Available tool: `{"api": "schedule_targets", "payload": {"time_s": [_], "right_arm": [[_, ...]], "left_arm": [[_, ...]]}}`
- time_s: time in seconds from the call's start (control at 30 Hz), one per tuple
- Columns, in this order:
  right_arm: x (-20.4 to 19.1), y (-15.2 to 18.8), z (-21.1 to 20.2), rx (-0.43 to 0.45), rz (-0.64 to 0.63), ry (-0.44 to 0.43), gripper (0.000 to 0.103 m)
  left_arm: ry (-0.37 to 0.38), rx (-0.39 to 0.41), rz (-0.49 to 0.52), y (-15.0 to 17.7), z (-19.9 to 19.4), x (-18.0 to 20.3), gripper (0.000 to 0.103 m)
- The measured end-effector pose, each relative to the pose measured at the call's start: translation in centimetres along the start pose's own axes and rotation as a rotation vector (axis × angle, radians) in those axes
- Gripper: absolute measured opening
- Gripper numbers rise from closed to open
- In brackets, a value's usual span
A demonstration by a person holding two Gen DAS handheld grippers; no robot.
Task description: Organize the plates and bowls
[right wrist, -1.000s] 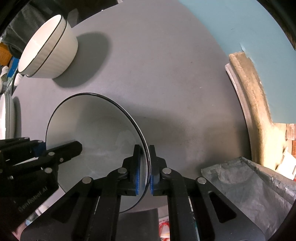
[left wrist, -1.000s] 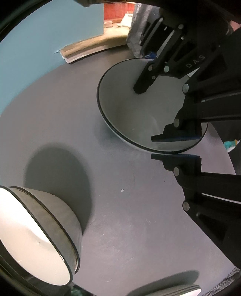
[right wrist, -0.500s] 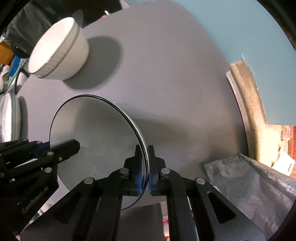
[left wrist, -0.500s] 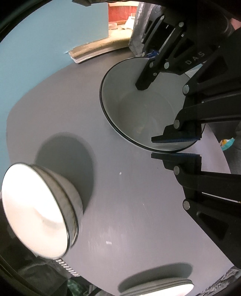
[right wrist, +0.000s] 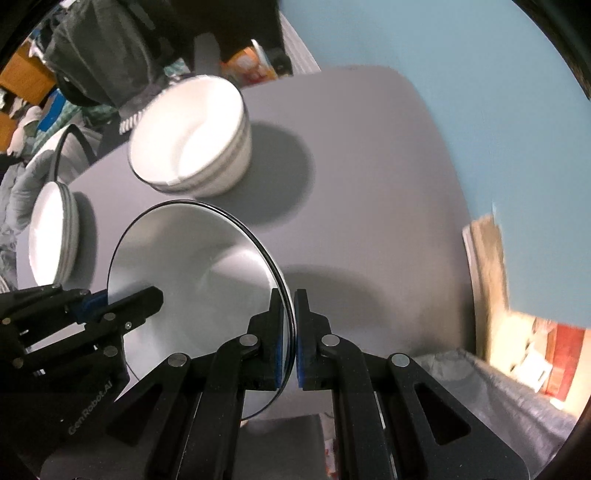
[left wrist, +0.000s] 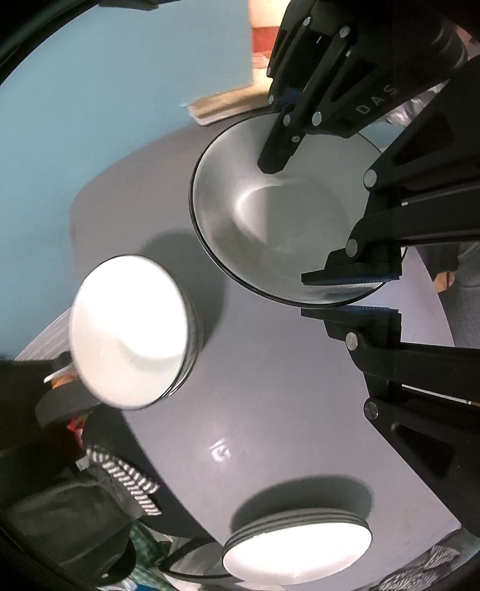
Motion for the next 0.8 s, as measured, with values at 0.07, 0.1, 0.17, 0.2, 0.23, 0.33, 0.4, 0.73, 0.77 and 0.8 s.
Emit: {"api": "schedule_targets", "payload": {"time_s": [0.07, 0.1, 0.17, 0.2, 0.23, 0.33, 0.4, 0.73, 0.77, 0.8], "right_arm": [[-0.5, -0.7, -0.3, 0.010, -0.018, -0.007, 0.005], [-0.8, -1.2, -0.6, 0.013, -0.025, -0.008, 0.005], [-1.3, -1.8, -0.8, 0.024, -0.044, -0.012, 0.005], [-1.8, -2.2, -1.0, 0.029, -0.055, -0.012, 0.005], [-2.0, -2.4, -0.8, 0.034, -0.065, -0.011, 0.005], [-3.3, -3.2, -1.0, 0.048, -0.101, -0.009, 0.006], [-3.7, -3.8, -1.2, 0.050, -0.118, -0.010, 0.005], [-5.1, -7.8, -1.1, 0.070, -0.158, -0.008, 0.006], [-5.1, -8.2, -1.0, 0.069, -0.159, -0.009, 0.006], [-5.3, -8.7, -0.9, 0.067, -0.159, -0.010, 0.006]], "left_arm": [[0.001, 0.013, -0.022, -1.5, -1.2, -0.1, 0.009], [-0.001, 0.024, -0.034, -1.9, -1.7, 0.2, 0.009], [-0.010, 0.040, -0.049, -2.6, -2.4, 0.1, 0.009], [-0.016, 0.049, -0.053, -2.7, -2.8, -0.2, 0.009], [-0.022, 0.054, -0.055, -3.0, -3.1, -0.4, 0.009], [-0.032, 0.068, -0.073, -3.9, -3.6, -1.3, 0.009], [-0.035, 0.075, -0.086, -4.6, -3.9, -2.0, 0.009], [-0.062, 0.102, -0.131, -7.7, -4.3, -3.4, 0.009], [-0.063, 0.103, -0.135, -7.9, -4.3, -3.5, 0.009], [-0.065, 0.104, -0.141, -8.2, -4.2, -3.6, 0.009]]}}
Point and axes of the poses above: each gripper's, at about its wrist camera, not at the fingertips, and z roughly the way its jaws point, x to its right, y to its underside, the point moved 1 cm from there along z, roughly the way its jaws point, and after that the axes turned 6 degrees about z, right-handed, at the moved point
